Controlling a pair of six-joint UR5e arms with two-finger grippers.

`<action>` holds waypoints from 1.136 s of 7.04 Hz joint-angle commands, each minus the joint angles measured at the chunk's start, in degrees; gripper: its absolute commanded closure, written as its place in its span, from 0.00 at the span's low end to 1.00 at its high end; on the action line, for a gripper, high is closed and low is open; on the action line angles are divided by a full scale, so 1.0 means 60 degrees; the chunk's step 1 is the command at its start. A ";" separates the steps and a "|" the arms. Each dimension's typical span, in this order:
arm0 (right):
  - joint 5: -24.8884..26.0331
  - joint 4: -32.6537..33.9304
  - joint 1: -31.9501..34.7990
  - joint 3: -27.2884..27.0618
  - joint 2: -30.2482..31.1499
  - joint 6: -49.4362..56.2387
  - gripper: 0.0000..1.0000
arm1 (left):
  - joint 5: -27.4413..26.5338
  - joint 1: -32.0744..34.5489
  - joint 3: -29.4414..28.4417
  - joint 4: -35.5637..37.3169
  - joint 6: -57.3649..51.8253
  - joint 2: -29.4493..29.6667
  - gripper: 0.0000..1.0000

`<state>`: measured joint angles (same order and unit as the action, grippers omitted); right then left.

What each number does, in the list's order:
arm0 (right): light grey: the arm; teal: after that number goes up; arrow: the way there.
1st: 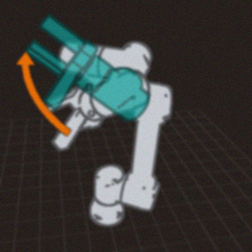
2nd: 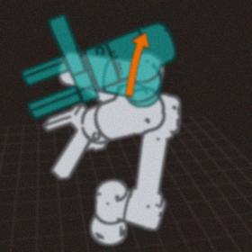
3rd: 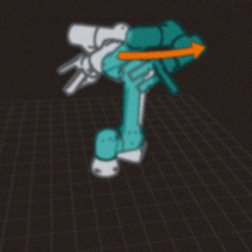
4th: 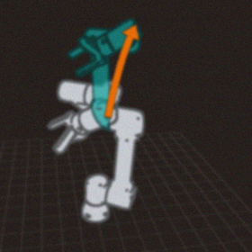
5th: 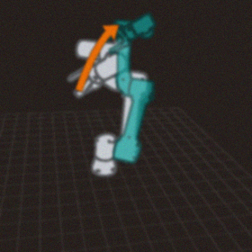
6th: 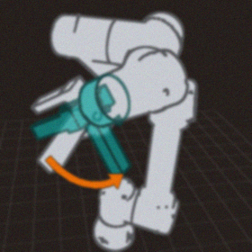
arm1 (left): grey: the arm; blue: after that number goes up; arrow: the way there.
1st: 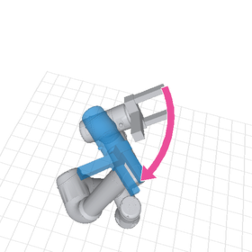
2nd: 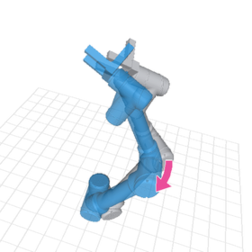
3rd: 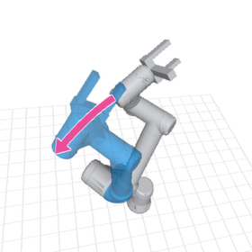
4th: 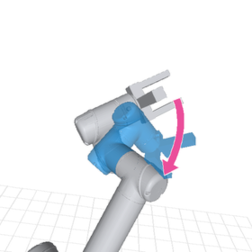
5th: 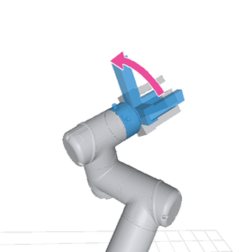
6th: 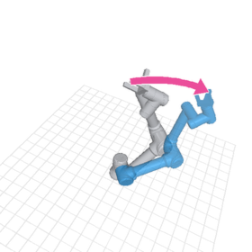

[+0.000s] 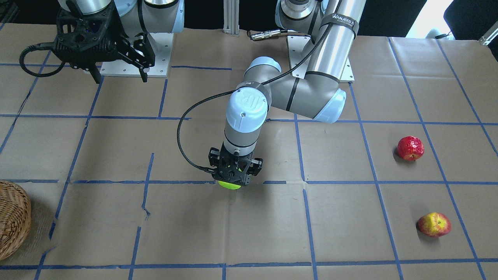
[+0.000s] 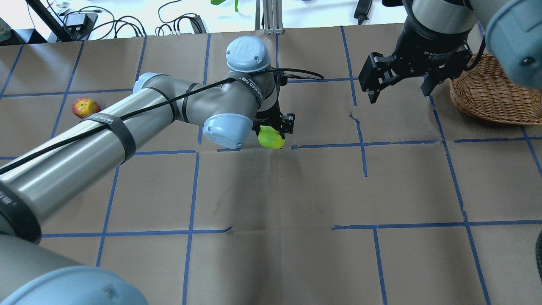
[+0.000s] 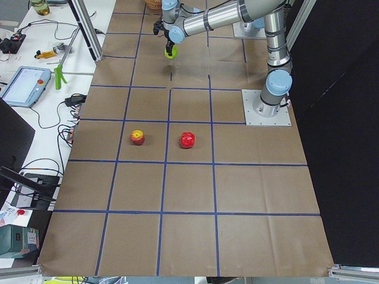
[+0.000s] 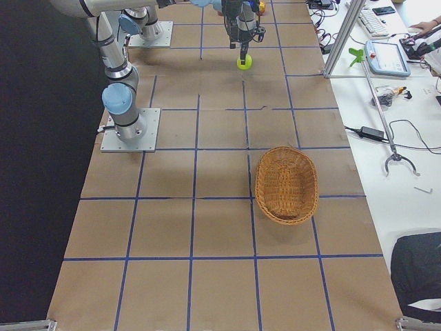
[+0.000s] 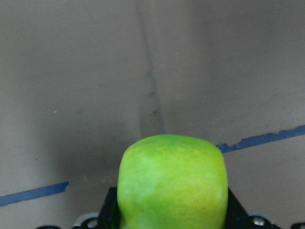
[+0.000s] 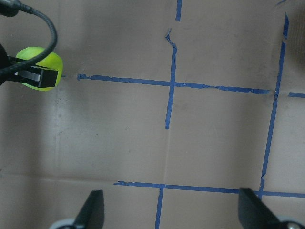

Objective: Put all apples into basket
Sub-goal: 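Carry the green apple with the left gripper to the table center and lower it, then open the left gripper and lift away while the right arm moves toward center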

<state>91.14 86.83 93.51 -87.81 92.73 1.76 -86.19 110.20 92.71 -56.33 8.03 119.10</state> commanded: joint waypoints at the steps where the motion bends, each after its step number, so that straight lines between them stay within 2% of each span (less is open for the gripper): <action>1: 0.0000 -0.0014 0.0000 0.0000 0.0000 0.0000 0.00 | -0.0034 0.0104 -0.0072 0.0028 -0.0121 0.0496 0.01; 3: 0.0015 -0.0014 0.0000 -0.0029 0.0000 -0.0015 0.00 | -0.0063 0.0061 -0.0260 -0.0030 -0.0036 0.0293 0.01; 4: -0.0014 0.0000 0.0000 -0.0072 -0.0029 -0.0044 0.00 | -0.0020 0.0017 -0.0668 -0.0379 0.0067 -0.0260 0.01; 6: -0.0146 0.0073 0.0088 -0.0117 -0.0247 -0.0175 0.00 | -0.0019 -0.1031 -0.1591 -0.3065 -0.0092 -0.1694 0.01; 7: -0.0161 0.0131 0.0117 0.0028 -0.0800 -0.0684 0.00 | -0.0179 -0.2068 -0.1435 -0.3977 -0.0122 -0.2527 0.01; 8: -0.0176 0.0901 0.0233 0.0001 -0.1270 -0.1124 0.00 | -0.1558 -0.3224 -0.1303 -0.5073 -0.0427 -0.3319 0.01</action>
<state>90.26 88.59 94.29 -87.91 88.38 -1.99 -89.00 98.48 84.39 -79.06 6.99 104.90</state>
